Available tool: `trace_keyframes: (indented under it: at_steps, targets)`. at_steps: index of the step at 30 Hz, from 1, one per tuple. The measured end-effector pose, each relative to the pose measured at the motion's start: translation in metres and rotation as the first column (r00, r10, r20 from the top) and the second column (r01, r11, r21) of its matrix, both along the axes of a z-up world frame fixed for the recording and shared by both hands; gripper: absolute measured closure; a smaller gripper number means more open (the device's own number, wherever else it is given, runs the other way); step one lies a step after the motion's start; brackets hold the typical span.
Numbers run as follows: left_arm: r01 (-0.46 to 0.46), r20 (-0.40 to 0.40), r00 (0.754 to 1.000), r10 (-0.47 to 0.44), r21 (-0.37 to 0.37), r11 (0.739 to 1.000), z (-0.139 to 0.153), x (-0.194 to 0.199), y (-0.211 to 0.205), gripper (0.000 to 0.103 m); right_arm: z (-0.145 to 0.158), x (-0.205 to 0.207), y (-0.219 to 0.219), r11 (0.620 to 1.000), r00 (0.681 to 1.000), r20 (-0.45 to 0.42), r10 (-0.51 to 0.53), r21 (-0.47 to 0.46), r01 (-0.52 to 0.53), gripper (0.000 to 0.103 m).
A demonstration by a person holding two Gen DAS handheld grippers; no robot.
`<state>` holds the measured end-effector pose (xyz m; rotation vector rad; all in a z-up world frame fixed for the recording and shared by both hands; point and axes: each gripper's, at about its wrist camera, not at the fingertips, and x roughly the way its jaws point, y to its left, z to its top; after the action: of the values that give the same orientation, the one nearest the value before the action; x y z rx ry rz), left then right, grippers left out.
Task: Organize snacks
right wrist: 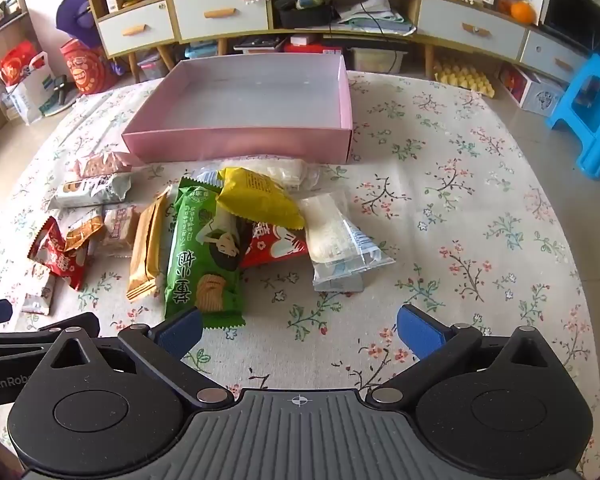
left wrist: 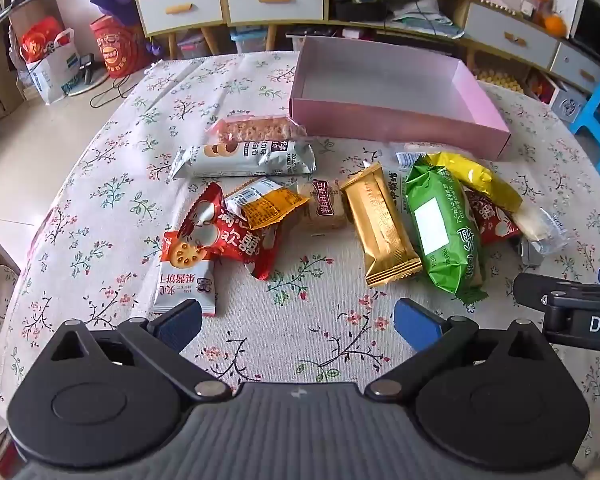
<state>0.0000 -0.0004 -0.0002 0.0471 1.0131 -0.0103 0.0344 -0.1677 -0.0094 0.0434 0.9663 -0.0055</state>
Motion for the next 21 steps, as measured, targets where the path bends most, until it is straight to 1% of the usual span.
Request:
trace_keyframes:
  at_steps: [9,10,11,21]
  targets:
    - [0.012,-0.006,1.000,-0.012,0.012,1.000,0.0031,0.0031,0.0009,0.000,0.0029,0.0008,-0.0002,1.000,1.000,0.005,-0.019,0.004,0.019,0.000]
    - [0.009,0.004,1.000,-0.009,0.011,1.000,0.0011,-0.0012,0.0005,0.000,0.0046,0.0053,0.0069,1.000,1.000,0.010,-0.016,-0.009,0.016,0.000]
    - [0.009,0.001,1.000,-0.009,0.010,1.000,0.0006,0.0004,0.0008,0.000,0.0027,0.0001,0.0055,1.000,1.000,0.023,-0.010,-0.011,0.010,0.000]
    - [0.015,0.009,1.000,-0.015,0.021,1.000,-0.0007,-0.0015,-0.0027,0.000,0.0055,0.0005,0.0022,1.000,1.000,0.028,-0.002,-0.012,0.002,0.000]
